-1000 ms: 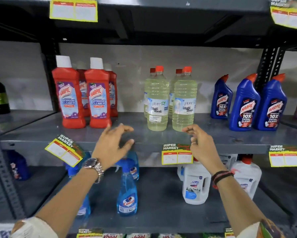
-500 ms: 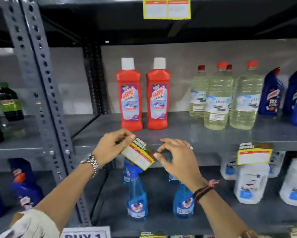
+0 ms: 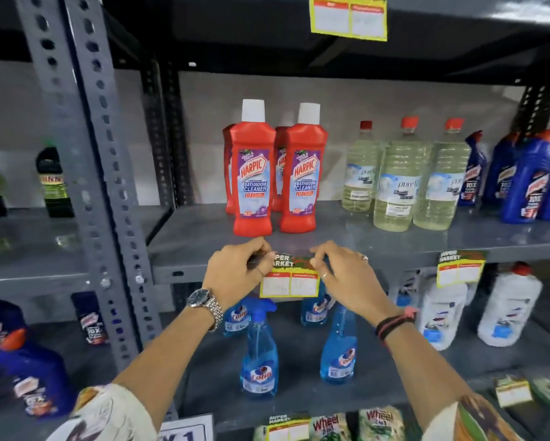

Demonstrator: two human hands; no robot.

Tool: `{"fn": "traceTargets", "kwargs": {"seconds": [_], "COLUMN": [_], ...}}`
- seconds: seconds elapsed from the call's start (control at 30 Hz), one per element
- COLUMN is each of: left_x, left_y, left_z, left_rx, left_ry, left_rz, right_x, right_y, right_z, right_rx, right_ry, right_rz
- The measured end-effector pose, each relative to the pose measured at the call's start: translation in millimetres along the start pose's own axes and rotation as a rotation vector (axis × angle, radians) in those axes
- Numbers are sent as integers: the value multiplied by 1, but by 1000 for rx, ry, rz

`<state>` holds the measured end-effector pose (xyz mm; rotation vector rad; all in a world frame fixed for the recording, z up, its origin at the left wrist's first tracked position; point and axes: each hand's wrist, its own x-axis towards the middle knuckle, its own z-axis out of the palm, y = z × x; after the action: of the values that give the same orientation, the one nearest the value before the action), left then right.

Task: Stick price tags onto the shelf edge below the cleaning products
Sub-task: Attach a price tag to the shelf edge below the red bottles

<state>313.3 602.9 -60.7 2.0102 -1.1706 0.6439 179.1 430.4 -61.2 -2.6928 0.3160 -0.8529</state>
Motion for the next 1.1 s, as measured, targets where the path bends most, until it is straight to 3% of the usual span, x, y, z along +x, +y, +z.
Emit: {"fn": "traceTargets", "kwargs": {"seconds": [0.13, 0.27, 0.33, 0.7, 1.1], "left_x": [-8, -15, -14, -4, -2], "left_y": [-6, -16, -17, -5, -4], "left_z": [-1, -1, -2, -4, -1], "left_rx": [-65, 60, 52, -138, -178], "left_ry": [-93, -239, -258, -92, -16], "left_rz": [19, 175, 170, -101, -145], "right_x": [-2, -9, -9, 6, 12], "right_y": [-5, -1, -1, -6, -8], "right_z": [-11, -8, -6, -7, 8], "right_rx": [-10, -121, -132, -125, -152], "right_ry": [-65, -137, -118, 13, 113], "right_rz": [-27, -87, -91, -33, 2]}}
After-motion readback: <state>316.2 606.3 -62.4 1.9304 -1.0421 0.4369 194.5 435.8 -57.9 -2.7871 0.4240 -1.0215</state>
